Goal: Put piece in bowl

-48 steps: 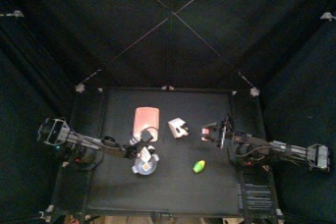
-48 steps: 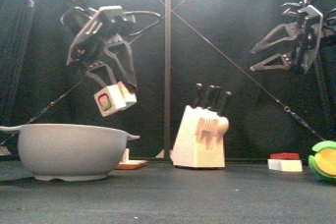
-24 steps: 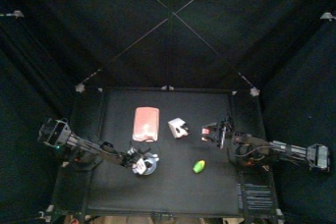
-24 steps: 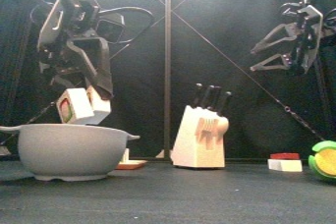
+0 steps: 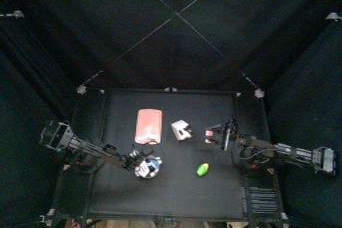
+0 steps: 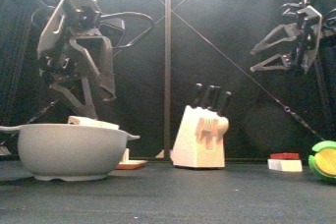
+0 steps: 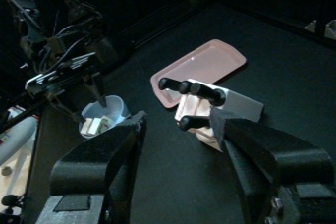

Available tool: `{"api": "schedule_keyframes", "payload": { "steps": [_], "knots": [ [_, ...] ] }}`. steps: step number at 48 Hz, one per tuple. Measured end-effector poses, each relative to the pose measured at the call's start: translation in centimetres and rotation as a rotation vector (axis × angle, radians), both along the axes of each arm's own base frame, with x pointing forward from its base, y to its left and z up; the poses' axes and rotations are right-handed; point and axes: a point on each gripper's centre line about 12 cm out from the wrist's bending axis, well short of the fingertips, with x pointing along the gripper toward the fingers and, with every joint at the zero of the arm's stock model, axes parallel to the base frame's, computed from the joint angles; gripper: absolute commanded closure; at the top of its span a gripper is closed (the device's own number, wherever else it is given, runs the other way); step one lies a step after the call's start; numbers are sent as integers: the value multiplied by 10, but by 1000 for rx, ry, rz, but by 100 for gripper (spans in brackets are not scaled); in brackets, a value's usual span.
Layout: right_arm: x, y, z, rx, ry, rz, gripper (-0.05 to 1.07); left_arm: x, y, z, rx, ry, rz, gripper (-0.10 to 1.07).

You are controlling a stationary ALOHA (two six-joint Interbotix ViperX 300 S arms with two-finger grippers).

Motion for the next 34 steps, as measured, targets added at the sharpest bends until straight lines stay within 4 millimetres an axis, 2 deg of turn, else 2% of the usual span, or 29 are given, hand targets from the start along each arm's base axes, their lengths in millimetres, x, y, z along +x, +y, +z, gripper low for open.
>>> {"api": "schedule_keyframes", "payload": {
  "steps": [34],
  "knots": [
    [0, 0, 0, 0, 0, 0, 14, 1, 9, 3, 19, 13, 43, 5]
  ]
}}
